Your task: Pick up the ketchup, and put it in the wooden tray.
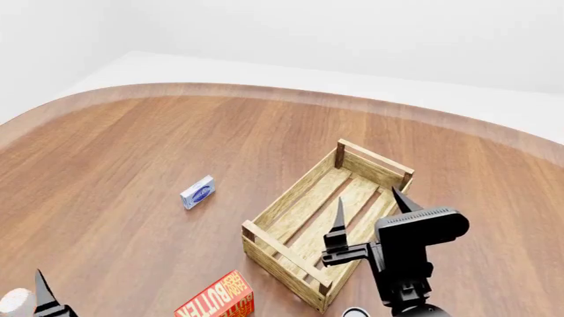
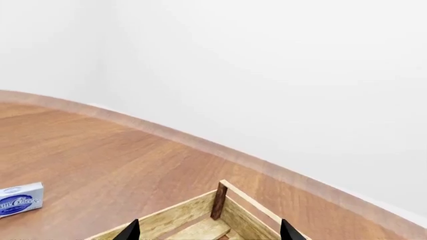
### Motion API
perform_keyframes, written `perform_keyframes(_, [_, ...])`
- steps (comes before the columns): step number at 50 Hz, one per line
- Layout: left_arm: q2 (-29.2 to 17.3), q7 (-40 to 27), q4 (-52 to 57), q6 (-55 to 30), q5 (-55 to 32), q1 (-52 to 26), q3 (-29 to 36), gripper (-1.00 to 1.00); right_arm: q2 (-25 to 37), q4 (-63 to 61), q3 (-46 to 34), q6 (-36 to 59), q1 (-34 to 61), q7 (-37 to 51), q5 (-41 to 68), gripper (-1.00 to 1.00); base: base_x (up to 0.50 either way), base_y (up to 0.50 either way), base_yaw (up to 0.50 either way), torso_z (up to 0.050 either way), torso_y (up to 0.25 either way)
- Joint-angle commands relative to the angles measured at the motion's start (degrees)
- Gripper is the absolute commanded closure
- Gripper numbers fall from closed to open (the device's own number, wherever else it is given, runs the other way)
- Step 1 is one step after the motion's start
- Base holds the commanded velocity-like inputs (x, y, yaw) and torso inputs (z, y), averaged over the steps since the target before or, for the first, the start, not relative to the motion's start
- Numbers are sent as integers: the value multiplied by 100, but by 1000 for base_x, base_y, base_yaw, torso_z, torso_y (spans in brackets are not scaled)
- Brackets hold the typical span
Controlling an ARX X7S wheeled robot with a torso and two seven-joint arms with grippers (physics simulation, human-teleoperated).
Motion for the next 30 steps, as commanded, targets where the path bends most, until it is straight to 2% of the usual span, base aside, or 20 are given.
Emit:
perform_keyframes(1, [116, 46, -371, 281, -117, 216, -201, -100, 3, 24, -74, 32, 27, 42, -34, -100, 0, 0, 0, 0, 0])
perform_keyframes(17, [172, 202, -1208, 420, -162, -66, 12, -100, 21, 47, -125, 75, 51, 106, -59, -100, 0, 0, 0, 0, 0])
perform_keyframes(30, [155, 150, -1641, -71, -445, -266, 93, -100, 35, -1, -154, 139, 47, 160, -65, -100, 0, 0, 0, 0, 0])
